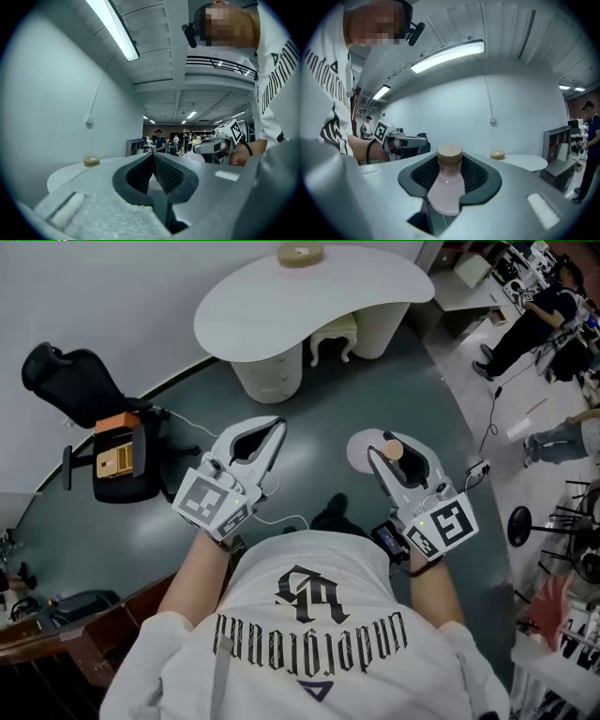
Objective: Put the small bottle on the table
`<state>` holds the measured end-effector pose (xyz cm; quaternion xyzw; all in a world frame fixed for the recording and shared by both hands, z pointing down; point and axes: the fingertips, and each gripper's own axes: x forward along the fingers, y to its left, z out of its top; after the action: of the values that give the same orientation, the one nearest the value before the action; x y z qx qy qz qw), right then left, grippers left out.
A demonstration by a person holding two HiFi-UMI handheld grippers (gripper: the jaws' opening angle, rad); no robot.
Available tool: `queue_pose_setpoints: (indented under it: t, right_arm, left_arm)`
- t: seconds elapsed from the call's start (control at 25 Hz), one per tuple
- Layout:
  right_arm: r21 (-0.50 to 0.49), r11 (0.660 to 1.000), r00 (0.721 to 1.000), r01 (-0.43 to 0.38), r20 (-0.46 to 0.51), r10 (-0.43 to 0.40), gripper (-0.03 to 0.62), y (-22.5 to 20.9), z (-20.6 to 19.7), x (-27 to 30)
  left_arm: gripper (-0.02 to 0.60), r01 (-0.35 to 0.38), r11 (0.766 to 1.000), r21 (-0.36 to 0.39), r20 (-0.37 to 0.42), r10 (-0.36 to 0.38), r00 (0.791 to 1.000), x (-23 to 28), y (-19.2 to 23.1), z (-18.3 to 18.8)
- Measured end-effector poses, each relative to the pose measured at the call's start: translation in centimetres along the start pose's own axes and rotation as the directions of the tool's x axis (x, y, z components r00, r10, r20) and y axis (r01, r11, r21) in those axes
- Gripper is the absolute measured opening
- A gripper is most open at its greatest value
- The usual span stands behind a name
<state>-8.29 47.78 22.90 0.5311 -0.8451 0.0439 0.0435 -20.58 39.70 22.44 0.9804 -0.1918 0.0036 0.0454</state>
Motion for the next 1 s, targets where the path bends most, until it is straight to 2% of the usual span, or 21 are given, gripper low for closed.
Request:
queue_pose_setpoints:
  t: [0.44, 0.76, 1.0]
  right_arm:
    - [-0.019, 0.999, 0.999, -0.040, -0.015, 0.040, 0.134, -9.6, 0.6, -0.8]
    - [-0.009, 0.999, 0.999, -0.039, -0.027, 0.038, 0.134, -14.0, 0.2, -1.6]
    - [0.009, 1.000, 1.000, -0.005, -0.030, 0.006, 0.133, -16.6, -0.9, -1.8]
  left_arm:
    - [0.006, -0.012, 1.000, -0.003, -0.022, 0.012, 1.000, 9.3, -0.6, -0.1]
    - [0.006, -0.006, 1.000, -0.018, -0.041, 0.006, 0.999, 13.7, -1.4, -0.7]
    - [0.006, 0.010, 1.000, -0.023, -0.044, -0.011, 0.999, 16.1, -1.0, -1.6]
